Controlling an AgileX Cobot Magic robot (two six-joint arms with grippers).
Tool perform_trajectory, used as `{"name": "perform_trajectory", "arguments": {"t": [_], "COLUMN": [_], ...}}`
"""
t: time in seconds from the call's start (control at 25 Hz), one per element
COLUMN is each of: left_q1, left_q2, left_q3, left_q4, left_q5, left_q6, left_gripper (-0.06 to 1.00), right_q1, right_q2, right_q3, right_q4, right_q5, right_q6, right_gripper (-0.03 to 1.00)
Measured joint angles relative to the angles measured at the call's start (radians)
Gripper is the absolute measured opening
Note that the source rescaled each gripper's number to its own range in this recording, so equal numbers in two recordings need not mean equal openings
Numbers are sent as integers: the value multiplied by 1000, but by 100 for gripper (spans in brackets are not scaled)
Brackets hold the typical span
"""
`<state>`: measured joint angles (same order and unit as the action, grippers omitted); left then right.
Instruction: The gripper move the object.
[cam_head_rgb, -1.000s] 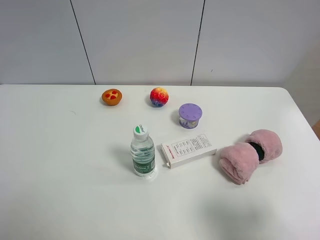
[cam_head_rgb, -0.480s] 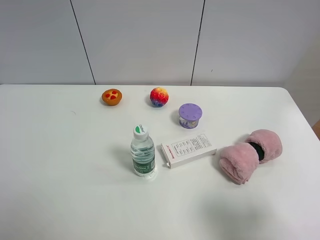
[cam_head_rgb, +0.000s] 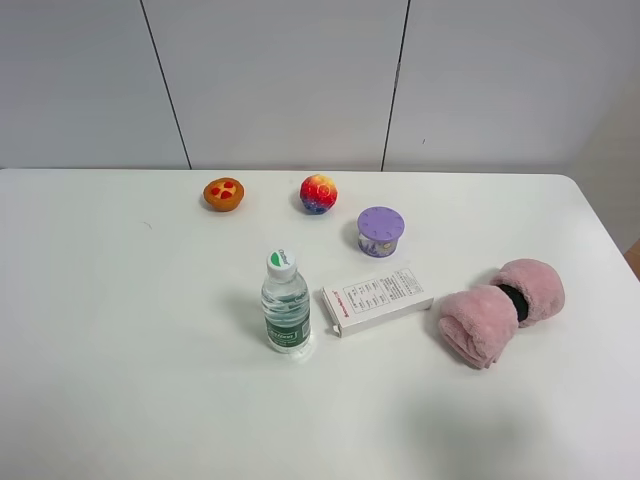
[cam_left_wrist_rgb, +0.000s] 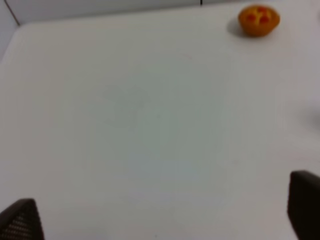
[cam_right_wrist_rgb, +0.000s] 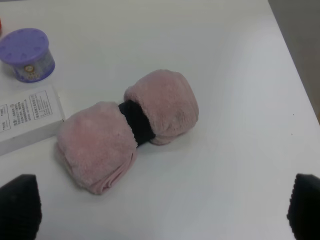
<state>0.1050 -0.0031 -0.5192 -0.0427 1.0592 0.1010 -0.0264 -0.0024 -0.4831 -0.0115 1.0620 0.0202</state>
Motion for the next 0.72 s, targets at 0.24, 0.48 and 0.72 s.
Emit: {"name": "perform_trajectory", "arguments": {"t": [0.24,0.48,0.72], "left_q1": [0,0,0], "left_q2": [-1,-1,-1], "left_q3": [8,8,8], "left_q4": [0,0,0], "left_q5": [0,0,0], "left_q6": [0,-1,-2], "left_gripper": [99,100,100], "right_q1": [0,0,0], "right_q2": [0,0,0], "right_q3": [0,0,0], "right_q4": [0,0,0], "right_q5": [0,0,0], "right_q6": [0,0,0], "right_gripper": [100,100,100]}}
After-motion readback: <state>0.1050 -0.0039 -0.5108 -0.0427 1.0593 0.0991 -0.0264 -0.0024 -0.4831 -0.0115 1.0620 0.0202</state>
